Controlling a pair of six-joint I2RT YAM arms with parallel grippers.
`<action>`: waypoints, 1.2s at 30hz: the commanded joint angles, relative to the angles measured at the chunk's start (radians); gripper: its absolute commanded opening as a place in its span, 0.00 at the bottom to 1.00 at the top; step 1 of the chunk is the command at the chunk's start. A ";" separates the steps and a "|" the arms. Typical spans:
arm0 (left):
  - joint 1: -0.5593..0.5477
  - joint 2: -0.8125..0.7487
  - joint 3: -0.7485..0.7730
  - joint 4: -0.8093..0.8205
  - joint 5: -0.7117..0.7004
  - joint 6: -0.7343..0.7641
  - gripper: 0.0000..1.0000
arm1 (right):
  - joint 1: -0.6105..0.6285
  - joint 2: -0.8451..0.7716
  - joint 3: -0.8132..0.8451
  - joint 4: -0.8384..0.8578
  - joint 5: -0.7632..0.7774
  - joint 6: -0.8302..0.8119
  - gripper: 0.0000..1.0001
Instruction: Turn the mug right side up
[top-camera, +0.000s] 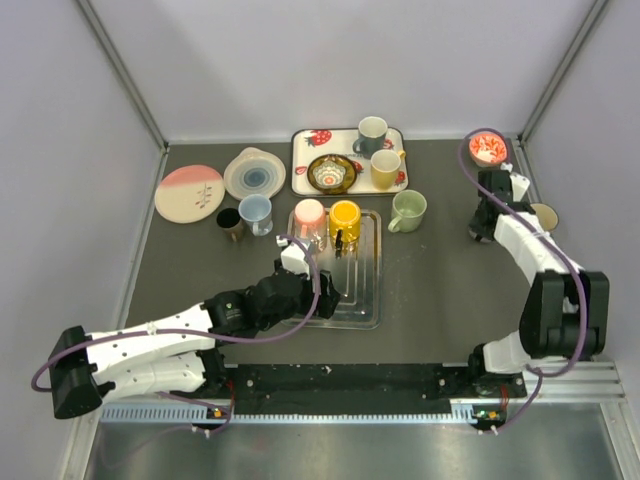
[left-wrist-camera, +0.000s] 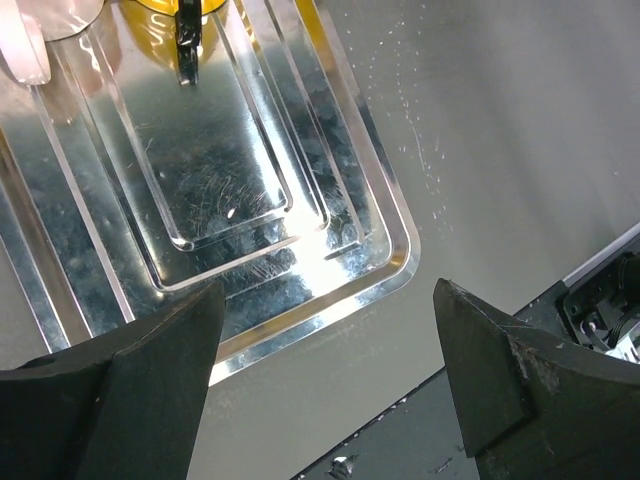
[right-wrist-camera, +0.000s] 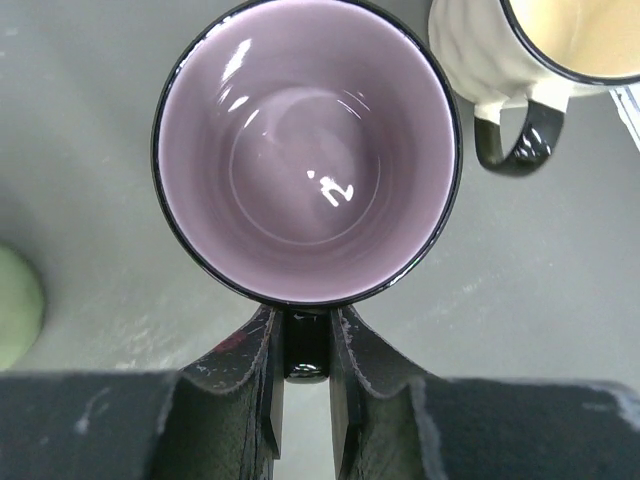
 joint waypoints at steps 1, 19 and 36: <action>-0.003 -0.016 0.022 0.071 -0.012 -0.003 0.90 | 0.054 -0.205 -0.017 0.000 -0.010 0.013 0.00; -0.001 -0.035 -0.081 0.645 0.109 -0.083 0.99 | 0.219 -0.843 -0.228 0.145 -0.640 0.173 0.00; 0.000 0.201 -0.030 1.117 0.308 -0.189 0.98 | 0.259 -1.001 -0.421 0.742 -1.045 0.653 0.00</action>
